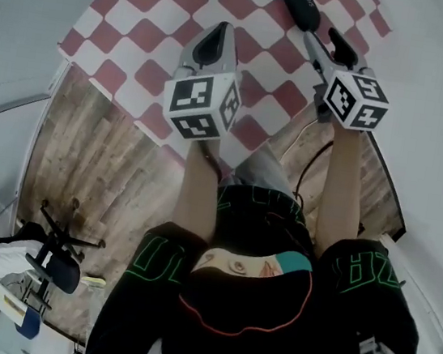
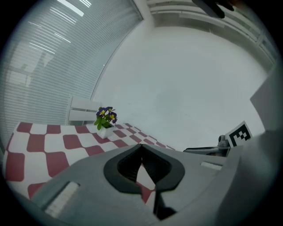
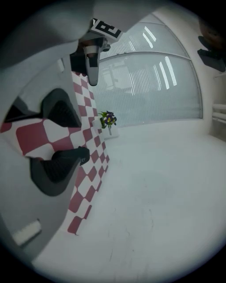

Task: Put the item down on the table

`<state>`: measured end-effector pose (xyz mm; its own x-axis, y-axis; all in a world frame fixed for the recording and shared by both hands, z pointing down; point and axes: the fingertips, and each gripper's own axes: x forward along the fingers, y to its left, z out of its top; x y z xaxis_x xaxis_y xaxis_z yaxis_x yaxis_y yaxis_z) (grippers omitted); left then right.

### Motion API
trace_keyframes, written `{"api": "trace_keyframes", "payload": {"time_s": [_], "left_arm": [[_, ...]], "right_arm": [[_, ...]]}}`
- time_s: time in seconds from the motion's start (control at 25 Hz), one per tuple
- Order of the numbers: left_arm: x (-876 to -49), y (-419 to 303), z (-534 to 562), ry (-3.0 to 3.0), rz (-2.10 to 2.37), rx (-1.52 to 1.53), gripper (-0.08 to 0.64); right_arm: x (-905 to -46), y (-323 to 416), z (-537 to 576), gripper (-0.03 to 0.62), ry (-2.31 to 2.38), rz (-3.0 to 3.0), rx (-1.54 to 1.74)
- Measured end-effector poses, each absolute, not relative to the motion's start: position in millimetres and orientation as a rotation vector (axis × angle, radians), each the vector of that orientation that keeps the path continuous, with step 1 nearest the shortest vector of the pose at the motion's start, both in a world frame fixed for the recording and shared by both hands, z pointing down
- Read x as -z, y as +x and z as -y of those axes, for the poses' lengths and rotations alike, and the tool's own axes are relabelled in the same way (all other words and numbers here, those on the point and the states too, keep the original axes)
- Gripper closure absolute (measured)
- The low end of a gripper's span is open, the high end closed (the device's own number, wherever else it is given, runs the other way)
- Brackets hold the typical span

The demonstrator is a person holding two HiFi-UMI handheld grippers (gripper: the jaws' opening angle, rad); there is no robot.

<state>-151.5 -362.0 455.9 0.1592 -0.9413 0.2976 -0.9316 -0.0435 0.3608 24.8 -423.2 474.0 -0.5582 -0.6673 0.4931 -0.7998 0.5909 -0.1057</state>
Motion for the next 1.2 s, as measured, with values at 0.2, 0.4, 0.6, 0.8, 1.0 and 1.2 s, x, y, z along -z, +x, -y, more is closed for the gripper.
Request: {"api": "trace_keyframes", "payload": {"time_s": [0.2,0.4,0.6,0.8,1.0,1.2], "left_arm": [[-406.0,-144.9,347.5,2.069,1.780,0.081,0.551],[-363.2,-136.4,327.5,2.150,1.801,0.113,0.551],[-322.4,-123.5,312.2,2.264,1.818,0.138,0.551],[-290.4,-113.3,291.0,2.332,1.843,0.173,0.551],[-269.9,-104.6,281.6,2.368,1.893,0.162,0.551],[-260.2,-78.7,283.3,2.396,1.871,0.122,0.551]], "right_arm": [[-420.5,33.7,397.4,0.432,1.239,2.492,-0.399],[-375.4,52.4,370.6,0.577,1.363,2.570,-0.385],[-332.2,67.7,346.0,0.588,1.454,2.660,-0.334],[-299.8,86.2,323.8,0.588,1.565,2.691,-0.217],[-283.9,118.1,320.0,0.589,1.729,2.666,-0.171],[-275.2,126.4,319.1,0.589,1.693,2.668,-0.147]]}}
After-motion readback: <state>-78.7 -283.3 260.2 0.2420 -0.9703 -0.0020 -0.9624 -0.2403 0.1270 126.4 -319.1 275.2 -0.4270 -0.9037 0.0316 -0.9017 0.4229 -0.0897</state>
